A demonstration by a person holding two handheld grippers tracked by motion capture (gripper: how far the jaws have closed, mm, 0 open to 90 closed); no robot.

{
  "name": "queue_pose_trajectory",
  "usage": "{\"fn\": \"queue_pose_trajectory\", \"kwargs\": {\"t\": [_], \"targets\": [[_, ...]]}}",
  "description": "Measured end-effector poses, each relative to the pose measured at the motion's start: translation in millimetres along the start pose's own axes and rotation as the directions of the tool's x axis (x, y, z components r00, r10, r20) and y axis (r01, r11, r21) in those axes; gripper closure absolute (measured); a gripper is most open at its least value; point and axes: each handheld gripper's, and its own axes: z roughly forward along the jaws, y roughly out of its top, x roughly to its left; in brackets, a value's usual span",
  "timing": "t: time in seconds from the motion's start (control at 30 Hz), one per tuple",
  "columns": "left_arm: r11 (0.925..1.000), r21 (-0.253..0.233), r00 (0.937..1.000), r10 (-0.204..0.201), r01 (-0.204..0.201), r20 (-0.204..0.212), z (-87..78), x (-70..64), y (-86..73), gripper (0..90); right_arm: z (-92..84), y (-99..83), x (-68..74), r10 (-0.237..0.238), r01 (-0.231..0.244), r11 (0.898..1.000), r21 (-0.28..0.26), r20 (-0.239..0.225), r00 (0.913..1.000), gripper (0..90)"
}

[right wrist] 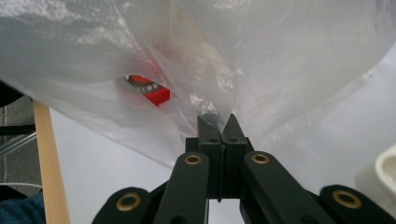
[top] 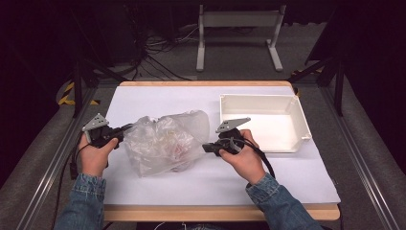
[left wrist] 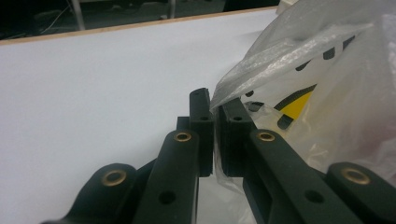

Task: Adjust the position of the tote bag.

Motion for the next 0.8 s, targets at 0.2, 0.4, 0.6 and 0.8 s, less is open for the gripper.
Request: {"fn": "queue_pose_trajectory", "kwargs": {"t": [0.2,0.4,0.6,0.8], "targets": [[0.9997,0.022,0.9997,-0.007,0.008,-0.024,0.4,2.8,-5.0,85.2,0.5,-9.4,-3.0,0.018,-0.018,0.998,0.054,0.001,0.9998,89.8],[0.9988,0.049,0.9999,-0.001,0.002,-0.017,0.1,1.6,-7.4,82.8,3.1,-21.4,-2.1,0.022,-0.021,0.993,0.114,-0.006,0.9997,81.5],[0.9998,0.02,0.9999,0.006,-0.006,0.011,-7.3,-5.7,-3.5,72.3,-11.1,-17.4,8.1,-0.09,0.09,0.996,0.029,0.015,0.9958,28.6],[0.9994,-0.031,0.9993,0.016,-0.015,0.034,-22.4,-16.7,3.8,59.5,-27.2,-9.5,21.2,-0.175,0.175,0.983,-0.061,0.004,0.9845,13.4]]}}
